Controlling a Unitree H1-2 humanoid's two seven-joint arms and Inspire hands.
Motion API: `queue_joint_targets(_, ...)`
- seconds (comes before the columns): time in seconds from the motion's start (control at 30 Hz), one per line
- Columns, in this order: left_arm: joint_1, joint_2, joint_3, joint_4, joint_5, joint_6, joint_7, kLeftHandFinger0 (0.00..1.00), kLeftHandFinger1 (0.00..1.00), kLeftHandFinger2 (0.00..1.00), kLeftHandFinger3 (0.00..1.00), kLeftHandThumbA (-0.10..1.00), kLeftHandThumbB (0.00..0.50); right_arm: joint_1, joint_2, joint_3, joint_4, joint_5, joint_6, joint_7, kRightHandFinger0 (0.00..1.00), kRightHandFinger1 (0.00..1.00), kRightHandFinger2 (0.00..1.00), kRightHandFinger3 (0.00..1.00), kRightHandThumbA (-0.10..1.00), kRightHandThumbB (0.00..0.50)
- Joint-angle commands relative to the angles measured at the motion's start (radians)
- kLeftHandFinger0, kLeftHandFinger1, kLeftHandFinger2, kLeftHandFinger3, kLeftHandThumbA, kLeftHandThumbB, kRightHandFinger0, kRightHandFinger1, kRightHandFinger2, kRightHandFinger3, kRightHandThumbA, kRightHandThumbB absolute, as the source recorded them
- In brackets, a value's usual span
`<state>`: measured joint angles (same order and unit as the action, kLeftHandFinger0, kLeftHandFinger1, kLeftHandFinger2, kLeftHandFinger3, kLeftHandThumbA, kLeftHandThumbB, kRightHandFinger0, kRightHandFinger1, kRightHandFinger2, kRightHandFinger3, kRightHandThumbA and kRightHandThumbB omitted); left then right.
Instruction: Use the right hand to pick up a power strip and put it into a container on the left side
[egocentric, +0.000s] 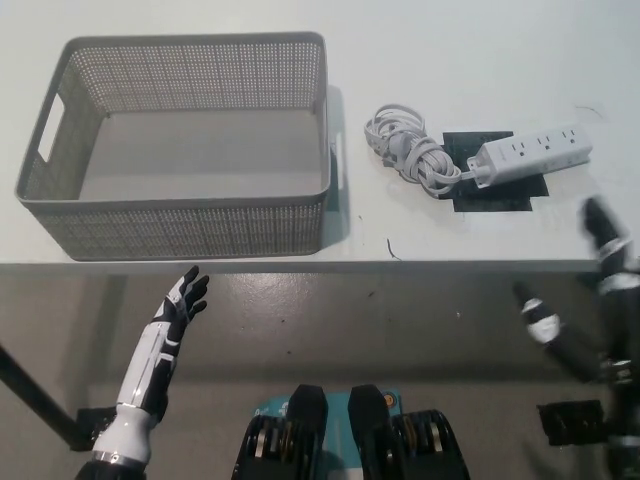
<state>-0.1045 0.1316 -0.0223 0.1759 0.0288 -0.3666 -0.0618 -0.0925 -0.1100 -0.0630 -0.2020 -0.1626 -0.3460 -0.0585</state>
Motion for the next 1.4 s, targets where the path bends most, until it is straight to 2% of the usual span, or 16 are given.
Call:
queue_joint_targets(0.0, -0.019, 0.032, -0.024, -0.057, 0.013, -0.073, -0.041, 1.00, 1.00, 1.00, 1.00, 1.00, 0.227, -0.119, -0.173, -0.110, -0.277, -0.117, 0.252, 0.075, 1.00, 1.00, 1.00, 1.00, 1.00, 0.289)
queue_joint_targets(0.03, -0.019, 0.034, -0.028, -0.054, 0.018, -0.083, -0.043, 1.00, 1.00, 1.00, 1.00, 1.00, 0.222, -0.159, -0.231, -0.131, -0.322, -0.152, 0.327, 0.117, 1.00, 1.00, 1.00, 1.00, 1.00, 0.334)
queue_joint_targets(0.13, -0.017, 0.037, -0.035, -0.054, 0.022, -0.082, -0.048, 1.00, 1.00, 1.00, 1.00, 1.00, 0.229, -0.267, -0.355, -0.139, -0.360, -0.259, 0.430, 0.210, 1.00, 1.00, 1.00, 1.00, 1.00, 0.363)
queue_joint_targets(0.2, -0.017, 0.036, -0.036, -0.054, 0.022, -0.080, -0.047, 1.00, 1.00, 1.00, 1.00, 1.00, 0.238, -0.312, -0.395, -0.128, -0.365, -0.283, 0.475, 0.243, 1.00, 1.00, 1.00, 1.00, 1.00, 0.364)
queue_joint_targets(0.27, -0.024, 0.039, -0.038, -0.048, 0.019, -0.078, -0.050, 1.00, 1.00, 1.00, 1.00, 1.00, 0.255, -0.454, -0.463, -0.073, -0.358, -0.379, 0.581, 0.350, 1.00, 1.00, 1.00, 1.00, 1.00, 0.387)
queue_joint_targets(0.3, -0.026, 0.039, -0.038, -0.046, 0.019, -0.078, -0.050, 1.00, 1.00, 1.00, 1.00, 1.00, 0.258, -0.477, -0.475, -0.057, -0.352, -0.401, 0.595, 0.368, 1.00, 1.00, 1.00, 1.00, 1.00, 0.371)
queue_joint_targets(0.33, -0.027, 0.040, -0.039, -0.043, 0.019, -0.079, -0.050, 1.00, 1.00, 1.00, 1.00, 1.00, 0.257, -0.511, -0.490, -0.034, -0.339, -0.418, 0.609, 0.395, 1.00, 1.00, 1.00, 1.00, 0.99, 0.383)
queue_joint_targets(0.37, -0.029, 0.040, -0.040, -0.038, 0.022, -0.083, -0.048, 1.00, 1.00, 1.00, 1.00, 1.00, 0.248, -0.581, -0.502, 0.019, -0.292, -0.469, 0.624, 0.451, 1.00, 1.00, 1.00, 1.00, 0.91, 0.379)
queue_joint_targets(0.43, -0.029, 0.039, -0.040, -0.037, 0.025, -0.085, -0.046, 1.00, 1.00, 1.00, 1.00, 1.00, 0.245, -0.607, -0.506, 0.046, -0.269, -0.485, 0.633, 0.470, 1.00, 1.00, 1.00, 1.00, 0.86, 0.381)
queue_joint_targets(0.5, -0.017, 0.040, -0.040, -0.046, 0.030, -0.079, -0.046, 1.00, 1.00, 1.00, 1.00, 1.00, 0.239, -0.664, -0.500, 0.118, -0.176, -0.540, 0.613, 0.495, 1.00, 1.00, 1.00, 1.00, 0.87, 0.410)
queue_joint_targets(0.6, 0.002, 0.034, -0.042, -0.048, 0.025, -0.080, -0.047, 1.00, 1.00, 1.00, 1.00, 1.00, 0.243, -0.719, -0.498, 0.201, -0.070, -0.595, 0.614, 0.528, 1.00, 1.00, 1.00, 1.00, 0.93, 0.413)
queue_joint_targets(0.8, 0.031, 0.031, -0.044, -0.053, 0.025, -0.072, -0.049, 1.00, 1.00, 1.00, 1.00, 1.00, 0.242, -0.791, -0.465, 0.302, 0.091, -0.623, 0.613, 0.508, 1.00, 1.00, 1.00, 1.00, 0.89, 0.420)
queue_joint_targets(0.87, 0.032, 0.032, -0.044, -0.049, 0.028, -0.077, -0.048, 1.00, 1.00, 1.00, 1.00, 1.00, 0.240, -0.830, -0.446, 0.346, 0.172, -0.646, 0.620, 0.507, 1.00, 1.00, 1.00, 1.00, 0.91, 0.416)
queue_joint_targets(1.1, 0.036, 0.033, -0.044, -0.056, 0.028, -0.062, -0.054, 1.00, 1.00, 1.00, 1.00, 1.00, 0.241, -0.904, -0.392, 0.430, 0.386, -0.653, 0.632, 0.471, 1.00, 1.00, 1.00, 1.00, 0.95, 0.420)
queue_joint_targets(1.23, 0.035, 0.027, -0.044, -0.048, 0.028, -0.066, -0.049, 1.00, 1.00, 1.00, 1.00, 1.00, 0.264, -0.935, -0.350, 0.475, 0.517, -0.667, 0.639, 0.451, 1.00, 1.00, 1.00, 1.00, 0.98, 0.448)
queue_joint_targets(1.37, 0.036, 0.029, -0.044, -0.050, 0.024, -0.067, -0.052, 1.00, 1.00, 1.00, 1.00, 1.00, 0.255, -0.945, -0.318, 0.492, 0.609, -0.653, 0.623, 0.433, 1.00, 1.00, 1.00, 1.00, 0.98, 0.458)
